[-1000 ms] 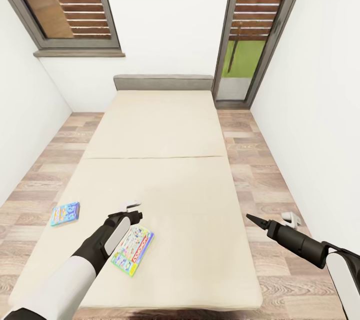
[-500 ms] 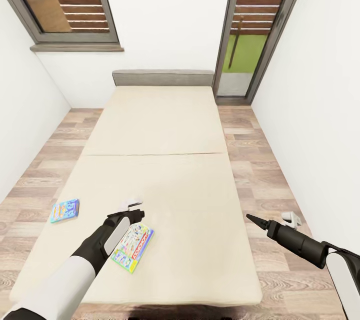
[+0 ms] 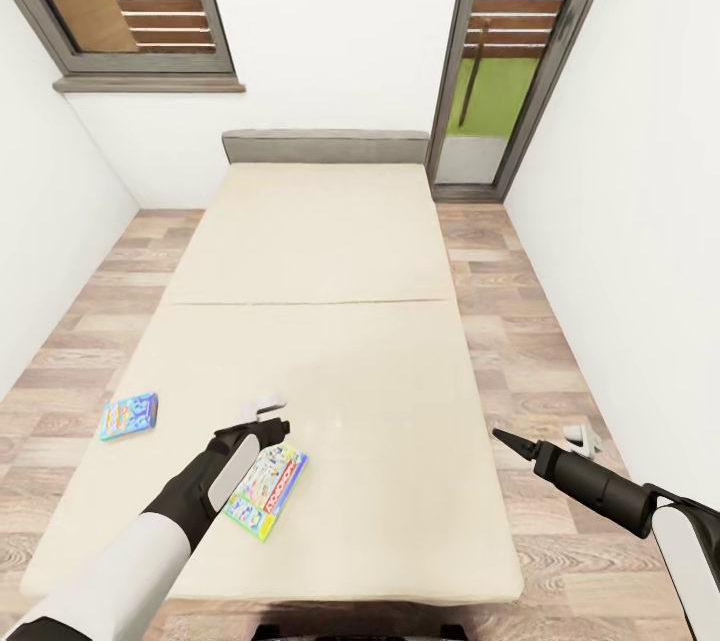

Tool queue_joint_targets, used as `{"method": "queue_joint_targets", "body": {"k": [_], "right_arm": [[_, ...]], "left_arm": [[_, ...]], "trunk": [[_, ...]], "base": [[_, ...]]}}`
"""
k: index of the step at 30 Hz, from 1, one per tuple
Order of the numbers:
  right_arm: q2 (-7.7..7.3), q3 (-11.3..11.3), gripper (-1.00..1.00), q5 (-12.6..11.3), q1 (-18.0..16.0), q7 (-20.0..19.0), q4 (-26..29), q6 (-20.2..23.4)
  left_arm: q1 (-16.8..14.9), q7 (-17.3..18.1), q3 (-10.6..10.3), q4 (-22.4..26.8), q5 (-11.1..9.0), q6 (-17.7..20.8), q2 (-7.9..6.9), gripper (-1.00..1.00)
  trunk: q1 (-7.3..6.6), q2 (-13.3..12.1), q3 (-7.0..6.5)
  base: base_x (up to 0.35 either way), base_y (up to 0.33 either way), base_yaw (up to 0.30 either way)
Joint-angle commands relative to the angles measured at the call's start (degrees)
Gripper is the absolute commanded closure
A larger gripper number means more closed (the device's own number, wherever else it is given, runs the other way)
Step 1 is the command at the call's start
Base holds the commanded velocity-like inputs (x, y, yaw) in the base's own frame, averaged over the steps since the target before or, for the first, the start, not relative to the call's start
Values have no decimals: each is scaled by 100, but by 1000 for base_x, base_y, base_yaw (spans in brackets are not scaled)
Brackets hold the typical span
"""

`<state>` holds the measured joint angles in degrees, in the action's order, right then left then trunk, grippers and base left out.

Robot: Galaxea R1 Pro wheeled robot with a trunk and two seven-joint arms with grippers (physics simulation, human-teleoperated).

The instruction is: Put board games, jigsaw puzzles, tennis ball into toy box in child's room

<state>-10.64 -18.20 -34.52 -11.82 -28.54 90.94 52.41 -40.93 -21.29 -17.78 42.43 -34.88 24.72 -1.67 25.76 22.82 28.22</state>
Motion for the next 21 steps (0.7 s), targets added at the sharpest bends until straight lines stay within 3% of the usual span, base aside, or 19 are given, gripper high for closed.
{"method": "queue_joint_targets", "body": {"k": [1,12,16,21], "right_arm": [[1,-9,-100,15,-5,-29,3,32],[2,-9,-100,19,-11,-25,-11,32],[3,-9,-100,19,-13,-22,-14,32],[8,-7,-100,16,-13,-20,-15,32]], "left_arm": [[-4,-56,-39,9,-59,-41,-9,-100],[-28,-27,2,-55,298,-372,-10,-100],[-307,43,16,-155,311,-359,-40,-100],[-682,241,30,-714,323,-386,-99,-100]], "trunk": [[3,10,18],[3,10,122],[3,10,159],[3,10,206]], "base": [[0,0,0],[0,0,0],[0,0,0],[0,0,0]]}}
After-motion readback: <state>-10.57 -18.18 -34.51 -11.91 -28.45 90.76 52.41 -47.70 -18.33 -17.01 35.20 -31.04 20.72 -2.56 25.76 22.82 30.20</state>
